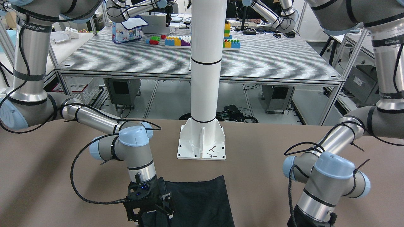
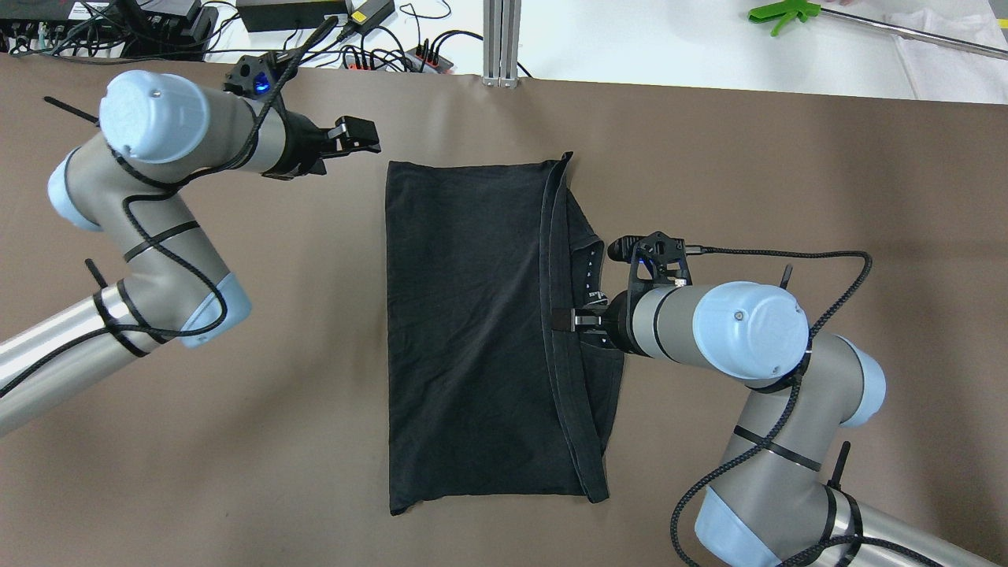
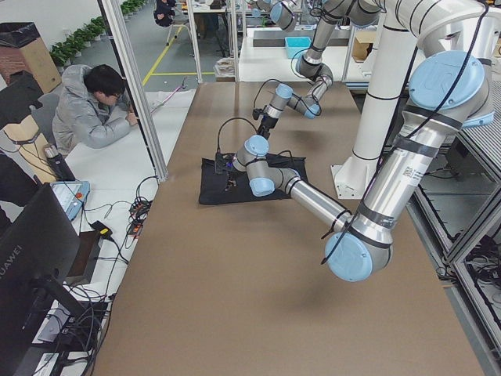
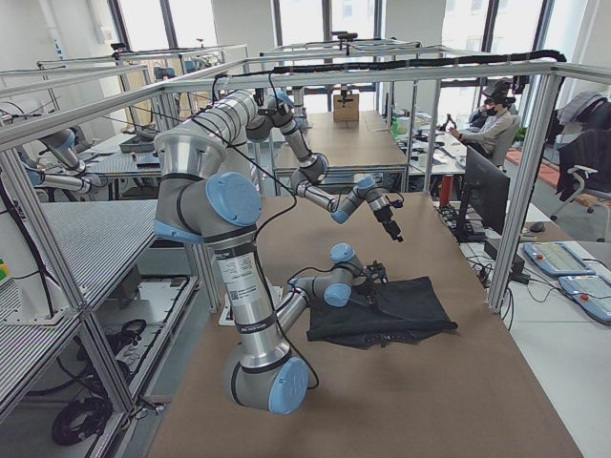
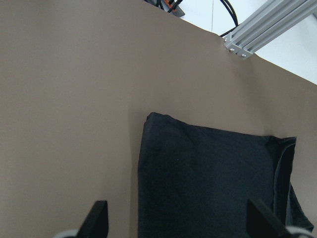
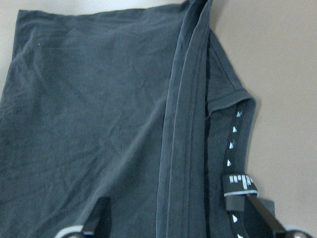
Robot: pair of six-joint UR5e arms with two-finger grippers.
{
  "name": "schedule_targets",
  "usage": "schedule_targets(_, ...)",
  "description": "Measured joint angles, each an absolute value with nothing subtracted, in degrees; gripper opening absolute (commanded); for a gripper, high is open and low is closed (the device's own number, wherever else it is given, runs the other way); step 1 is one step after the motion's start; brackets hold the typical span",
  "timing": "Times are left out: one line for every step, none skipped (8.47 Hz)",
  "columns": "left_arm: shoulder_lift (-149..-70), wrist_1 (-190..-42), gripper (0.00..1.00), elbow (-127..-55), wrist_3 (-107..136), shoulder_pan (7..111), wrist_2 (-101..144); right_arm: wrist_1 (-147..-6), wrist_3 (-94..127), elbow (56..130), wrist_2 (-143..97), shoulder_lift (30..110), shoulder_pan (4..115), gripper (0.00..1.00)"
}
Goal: Fold clothes
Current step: 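Release the left gripper and move the right gripper to the shirt's far edge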
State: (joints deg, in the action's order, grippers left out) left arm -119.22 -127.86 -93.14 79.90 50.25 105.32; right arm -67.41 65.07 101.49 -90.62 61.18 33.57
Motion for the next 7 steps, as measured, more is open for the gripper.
schedule_targets(-118.54,-127.88,1.00,-93.66,79.83,50.24,105.35,-67.42,64.47,98.02,-88.73,58.49,33.97,0.94)
schedule_targets(-118.27,-127.88,1.00,-93.84,79.78,50.25,105.37,-67.37,64.02,94.57,-87.20,55.96,34.44,0.94)
schedule_targets(-118.13,-127.88,1.00,-93.86,79.73,50.22,105.34,-67.20,63.56,90.76,-86.23,53.37,35.07,0.94)
schedule_targets(-118.04,-127.88,1.00,-93.85,79.61,50.20,105.30,-67.03,62.34,87.17,-85.68,50.83,36.01,0.94)
schedule_targets(-118.00,-127.89,1.00,-93.74,79.53,50.15,105.22,-66.90,60.99,84.20,-85.43,48.82,37.18,0.94)
schedule_targets(-118.00,-127.92,1.00,-93.58,79.48,50.12,105.17,-66.68,59.97,81.04,-85.22,46.92,38.34,0.94)
schedule_targets(-118.01,-127.94,1.00,-93.42,79.46,50.06,105.17,-65.64,59.40,77.26,-84.52,44.92,39.17,0.94)
